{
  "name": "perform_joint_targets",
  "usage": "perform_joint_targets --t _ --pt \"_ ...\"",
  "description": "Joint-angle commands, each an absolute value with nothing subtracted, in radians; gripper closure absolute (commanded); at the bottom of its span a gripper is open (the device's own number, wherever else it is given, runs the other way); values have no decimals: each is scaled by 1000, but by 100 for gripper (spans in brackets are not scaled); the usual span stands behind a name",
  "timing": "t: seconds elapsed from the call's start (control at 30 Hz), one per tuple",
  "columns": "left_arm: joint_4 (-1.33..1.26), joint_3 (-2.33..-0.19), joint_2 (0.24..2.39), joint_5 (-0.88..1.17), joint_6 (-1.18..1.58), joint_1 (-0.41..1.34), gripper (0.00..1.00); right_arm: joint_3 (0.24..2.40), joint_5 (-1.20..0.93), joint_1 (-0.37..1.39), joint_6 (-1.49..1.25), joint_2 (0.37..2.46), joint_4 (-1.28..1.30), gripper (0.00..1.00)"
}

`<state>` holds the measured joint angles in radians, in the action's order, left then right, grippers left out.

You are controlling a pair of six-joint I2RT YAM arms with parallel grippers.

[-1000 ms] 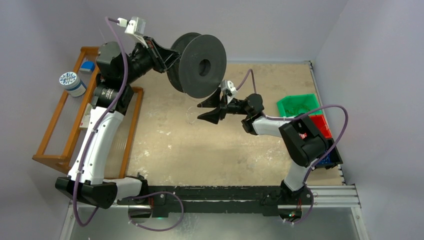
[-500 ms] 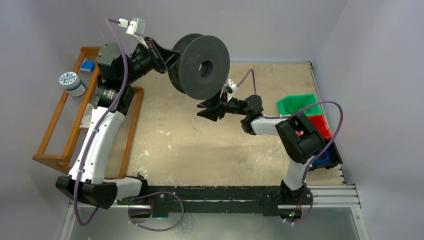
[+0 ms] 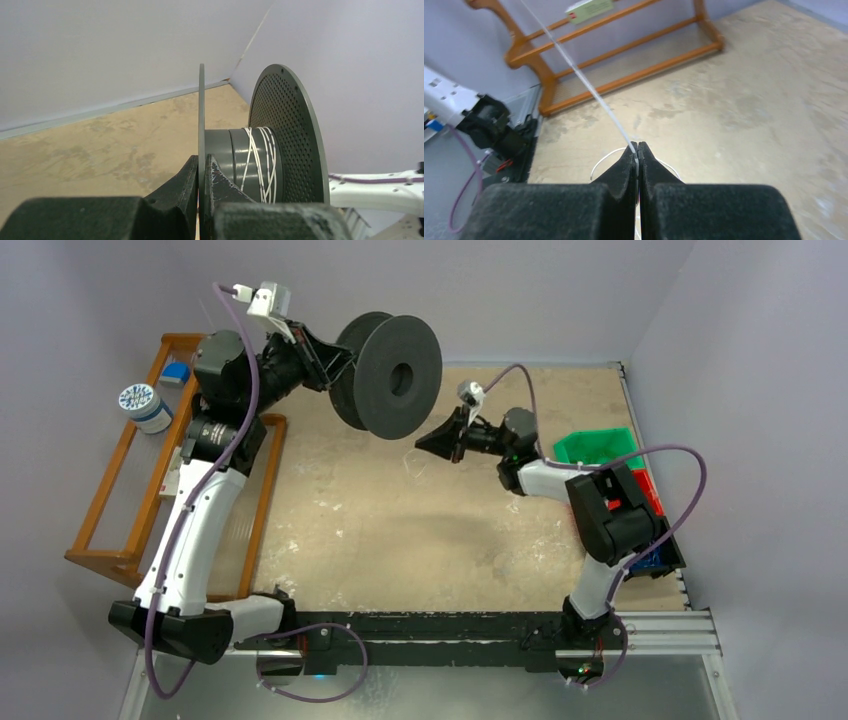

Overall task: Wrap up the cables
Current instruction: Wrap the cable around the cable reel.

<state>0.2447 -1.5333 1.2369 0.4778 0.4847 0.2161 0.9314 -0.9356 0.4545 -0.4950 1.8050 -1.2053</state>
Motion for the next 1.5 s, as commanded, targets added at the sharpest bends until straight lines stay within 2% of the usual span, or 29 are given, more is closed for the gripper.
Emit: perform_joint_targets --t 0.0,0.17,0.47,0.6,0.7,1.07,1.17,1.33,1.47 --pt "229 -1515 1174 373 355 207 100 1072 -960 376 -367 1748 -867 100" --pt "233 -1421 1142 289 250 209 100 1313 -889 353 -88 1783 -357 100" --pt "181 -1235 1114 257 138 230 100 1717 -1006 335 14 1971 116 100" --pt "156 -1169 1110 148 63 260 100 1919 -1047 334 160 2060 375 100" --pt "125 -1130 1106 61 21 281 100 1985 -1048 335 227 2085 493 100" --pt "66 -1077 1130 -142 -118 410 100 2040 -1294 335 290 2096 647 100" --pt "53 -1067 1131 -187 -128 411 100 2046 -1315 335 304 2091 673 94" --pt "41 -1065 1143 -204 -125 415 100 2027 -1387 334 302 2081 662 92" --pt "44 -1071 1154 -194 -112 417 100 2008 -1475 335 277 2071 607 94"
